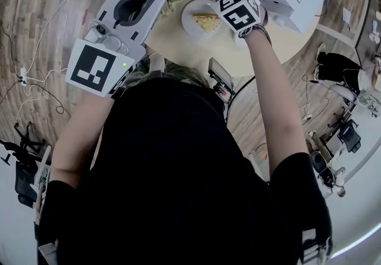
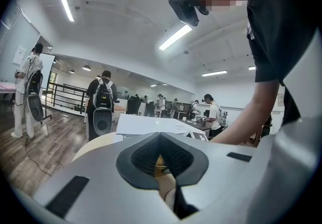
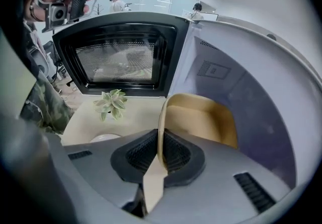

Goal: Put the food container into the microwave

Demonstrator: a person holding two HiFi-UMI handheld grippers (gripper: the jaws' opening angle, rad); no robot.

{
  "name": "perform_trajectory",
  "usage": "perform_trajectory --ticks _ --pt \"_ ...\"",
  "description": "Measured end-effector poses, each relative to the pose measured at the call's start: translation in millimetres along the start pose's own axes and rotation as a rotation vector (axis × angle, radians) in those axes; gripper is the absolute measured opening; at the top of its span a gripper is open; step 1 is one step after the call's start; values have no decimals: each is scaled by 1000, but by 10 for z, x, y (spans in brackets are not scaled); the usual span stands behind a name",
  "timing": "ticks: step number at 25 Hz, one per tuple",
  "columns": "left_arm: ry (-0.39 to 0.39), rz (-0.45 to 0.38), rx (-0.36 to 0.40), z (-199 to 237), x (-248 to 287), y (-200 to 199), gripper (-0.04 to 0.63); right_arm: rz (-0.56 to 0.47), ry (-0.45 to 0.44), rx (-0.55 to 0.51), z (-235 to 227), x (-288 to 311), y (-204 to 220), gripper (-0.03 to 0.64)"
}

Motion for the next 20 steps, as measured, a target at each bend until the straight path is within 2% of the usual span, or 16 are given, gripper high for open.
perform_trajectory --ticks 10,20 --pt "-2 16 1 -20 22 46 20 61 122 11 -353 222 52 40" --pt "-13 29 8 -12 -8 59 20 117 308 1 -730 398 58 41"
Point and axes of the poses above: the fingertips, and each gripper's own axes: x forward along the fingers, z to its left, y out of its underside, the point moved 2 cm from there along -x, backward along the fingers, and after that the axes turned 6 degrees about y, right-handed, at the moved point
